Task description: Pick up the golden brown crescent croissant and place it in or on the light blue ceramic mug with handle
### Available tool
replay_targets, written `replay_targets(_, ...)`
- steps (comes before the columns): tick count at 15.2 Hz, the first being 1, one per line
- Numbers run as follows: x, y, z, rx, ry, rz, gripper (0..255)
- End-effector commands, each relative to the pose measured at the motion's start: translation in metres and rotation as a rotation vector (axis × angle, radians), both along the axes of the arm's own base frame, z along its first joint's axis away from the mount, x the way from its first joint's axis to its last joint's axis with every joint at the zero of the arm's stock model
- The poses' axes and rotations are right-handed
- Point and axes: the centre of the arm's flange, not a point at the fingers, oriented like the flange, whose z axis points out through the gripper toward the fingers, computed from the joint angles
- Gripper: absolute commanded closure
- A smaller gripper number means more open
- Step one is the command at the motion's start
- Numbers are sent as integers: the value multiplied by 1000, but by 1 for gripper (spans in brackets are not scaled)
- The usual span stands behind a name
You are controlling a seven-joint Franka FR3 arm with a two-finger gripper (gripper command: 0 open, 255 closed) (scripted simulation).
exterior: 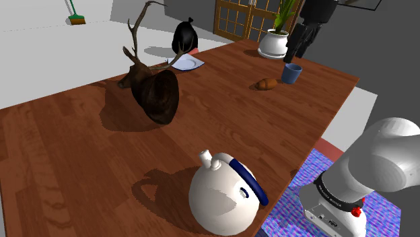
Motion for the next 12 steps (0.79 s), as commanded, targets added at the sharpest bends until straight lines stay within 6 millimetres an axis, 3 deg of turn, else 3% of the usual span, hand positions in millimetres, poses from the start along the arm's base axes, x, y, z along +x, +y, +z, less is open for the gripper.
replay_targets(1,0,0,0,0,0,0,0)
replay_targets(12,76,-90,-85,-57,70,341,0)
